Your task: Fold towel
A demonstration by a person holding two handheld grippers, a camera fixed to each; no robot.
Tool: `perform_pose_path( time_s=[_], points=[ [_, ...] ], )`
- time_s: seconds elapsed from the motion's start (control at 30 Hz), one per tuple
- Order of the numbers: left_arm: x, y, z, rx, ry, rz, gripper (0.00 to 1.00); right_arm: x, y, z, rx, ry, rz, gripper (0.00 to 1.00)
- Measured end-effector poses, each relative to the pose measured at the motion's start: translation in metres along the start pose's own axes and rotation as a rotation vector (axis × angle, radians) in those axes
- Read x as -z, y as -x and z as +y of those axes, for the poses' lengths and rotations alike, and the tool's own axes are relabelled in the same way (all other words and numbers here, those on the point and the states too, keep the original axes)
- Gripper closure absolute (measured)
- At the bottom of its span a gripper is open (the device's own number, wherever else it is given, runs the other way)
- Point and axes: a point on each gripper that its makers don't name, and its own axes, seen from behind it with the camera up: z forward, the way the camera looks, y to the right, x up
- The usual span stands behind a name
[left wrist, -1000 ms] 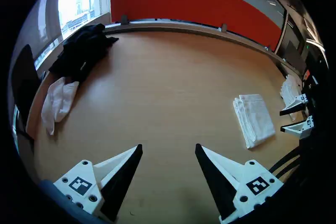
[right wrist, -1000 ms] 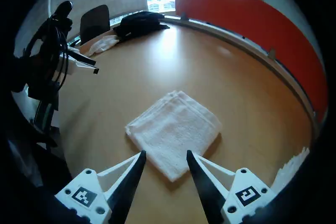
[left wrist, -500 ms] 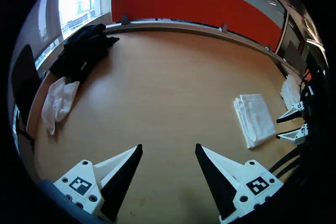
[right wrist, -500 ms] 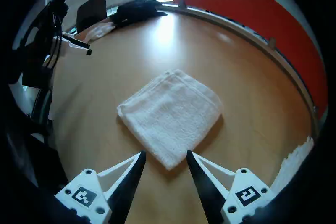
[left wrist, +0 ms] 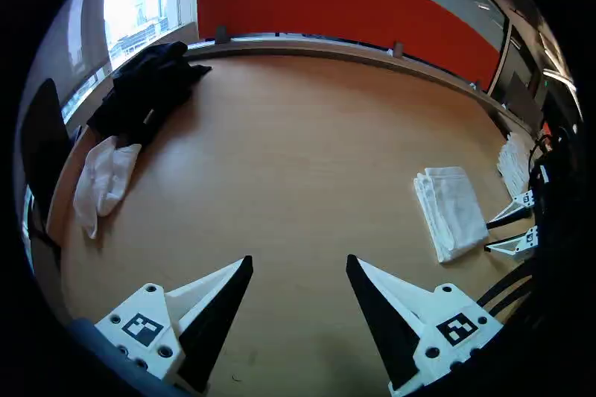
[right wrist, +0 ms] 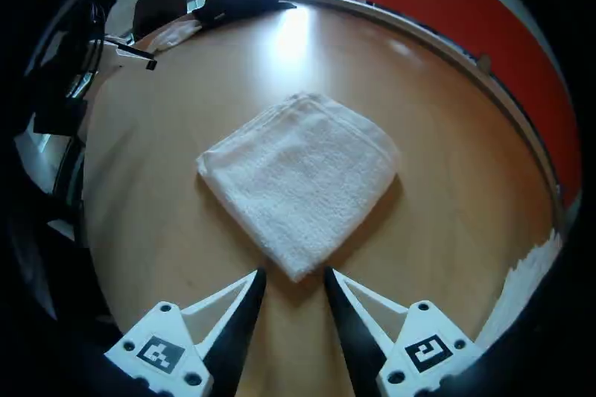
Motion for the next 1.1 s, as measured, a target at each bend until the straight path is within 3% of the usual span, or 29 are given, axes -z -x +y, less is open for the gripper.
perform_pose_path(
  time_s=[0.27, 0.47, 0.67, 1.1],
  points=[
    [-0.001, 0.001, -0.001, 0.005, 0.000, -0.001, 0.07, 0.000, 0.004, 0.003, -0.012, 0.005, -0.008, 0.71],
    [-0.001, 0.000, 0.001, 0.009, 0.003, 0.000, 0.07, 0.001, 0.005, 0.004, -0.010, 0.007, -0.008, 0.78],
    [-0.001, -0.001, 0.000, 0.007, 0.001, 0.001, 0.07, 0.001, 0.005, 0.003, 0.019, 0.011, -0.006, 0.95],
    [-0.001, -0.001, 0.003, 0.005, 0.006, 0.000, 0.07, 0.008, -0.017, 0.008, 0.027, 0.040, 0.058, 0.93]
  ],
)
